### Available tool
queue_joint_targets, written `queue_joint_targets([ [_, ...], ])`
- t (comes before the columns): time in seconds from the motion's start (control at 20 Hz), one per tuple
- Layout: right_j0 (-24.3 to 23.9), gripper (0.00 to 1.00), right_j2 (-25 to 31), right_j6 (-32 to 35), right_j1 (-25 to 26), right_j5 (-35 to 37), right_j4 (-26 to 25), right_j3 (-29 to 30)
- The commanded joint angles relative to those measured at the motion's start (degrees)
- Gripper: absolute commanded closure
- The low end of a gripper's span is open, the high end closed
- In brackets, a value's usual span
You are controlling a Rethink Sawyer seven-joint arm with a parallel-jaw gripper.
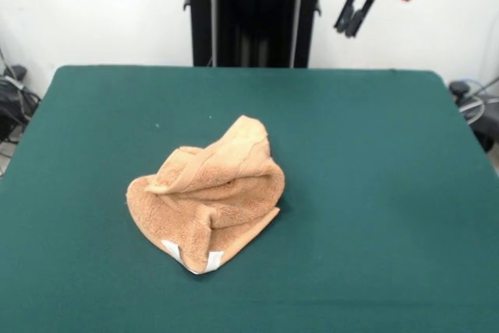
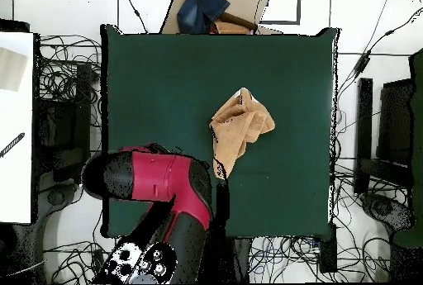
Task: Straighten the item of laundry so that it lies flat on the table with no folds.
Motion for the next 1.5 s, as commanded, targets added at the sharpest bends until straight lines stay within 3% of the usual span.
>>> queue_joint_targets([
  [0.05,1.32,1.00,-0.98,20.09,5.92,1.40,3.56,-1.64],
  [0.85,1.48,1.00,-1.84,18.79,7.08,1.76,6.02,-2.78],
  [1.5,0.71,1.00,-1.81,18.81,12.93,-0.31,8.30,-5.91],
])
